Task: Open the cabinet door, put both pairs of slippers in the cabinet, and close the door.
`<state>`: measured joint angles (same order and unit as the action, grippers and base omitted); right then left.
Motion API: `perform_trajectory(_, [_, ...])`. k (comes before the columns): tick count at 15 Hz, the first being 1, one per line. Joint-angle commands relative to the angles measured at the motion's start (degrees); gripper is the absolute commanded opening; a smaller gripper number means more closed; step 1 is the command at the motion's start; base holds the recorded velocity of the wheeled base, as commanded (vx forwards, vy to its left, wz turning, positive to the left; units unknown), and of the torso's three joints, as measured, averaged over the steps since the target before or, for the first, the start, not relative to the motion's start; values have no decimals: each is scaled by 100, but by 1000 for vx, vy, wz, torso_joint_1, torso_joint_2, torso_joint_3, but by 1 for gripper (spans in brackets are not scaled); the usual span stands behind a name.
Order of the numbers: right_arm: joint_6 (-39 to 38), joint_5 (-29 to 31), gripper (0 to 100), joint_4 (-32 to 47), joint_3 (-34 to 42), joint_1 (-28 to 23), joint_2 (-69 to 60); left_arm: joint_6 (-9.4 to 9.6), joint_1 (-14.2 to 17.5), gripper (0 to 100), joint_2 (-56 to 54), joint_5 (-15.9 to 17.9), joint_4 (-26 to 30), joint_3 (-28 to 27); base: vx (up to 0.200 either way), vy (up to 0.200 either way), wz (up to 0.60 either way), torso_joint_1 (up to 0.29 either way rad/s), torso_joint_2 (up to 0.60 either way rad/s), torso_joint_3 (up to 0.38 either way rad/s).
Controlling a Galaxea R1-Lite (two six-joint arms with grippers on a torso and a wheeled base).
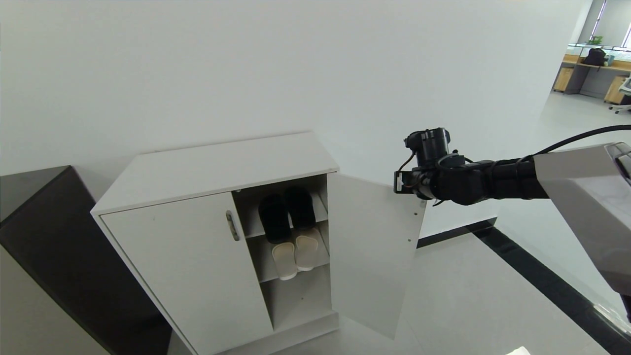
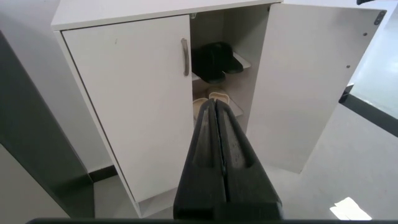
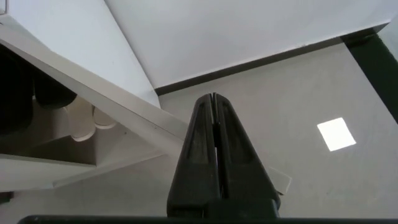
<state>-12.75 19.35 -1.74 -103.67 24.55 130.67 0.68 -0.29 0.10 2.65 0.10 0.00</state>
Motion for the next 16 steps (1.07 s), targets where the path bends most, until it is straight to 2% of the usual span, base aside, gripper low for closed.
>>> perform_trajectory(1, [1,-1,0,-1,5,6,20,2,3,0,-1,-1,-1,0,0,0,0,0,0,0])
perform_trajectory(7, [-8,8,0,25,374,164,-217,-7,3,0,-1,-1,-1,0,0,0,0,0,0,0])
perform_trajectory(13, [-61,17,0,-318,1771,1263,-1255,-7,3,0,-1,-1,-1,0,0,0,0,0,0,0])
perform_trajectory(15, [-52,52,0,-749,2237,1517,-1413,-7,3,0,-1,-1,-1,0,0,0,0,0,0,0])
perform_trajectory(16, [27,17,0,-1232,2668,1553,-1518,-7,3,0,-1,-1,-1,0,0,0,0,0,0,0])
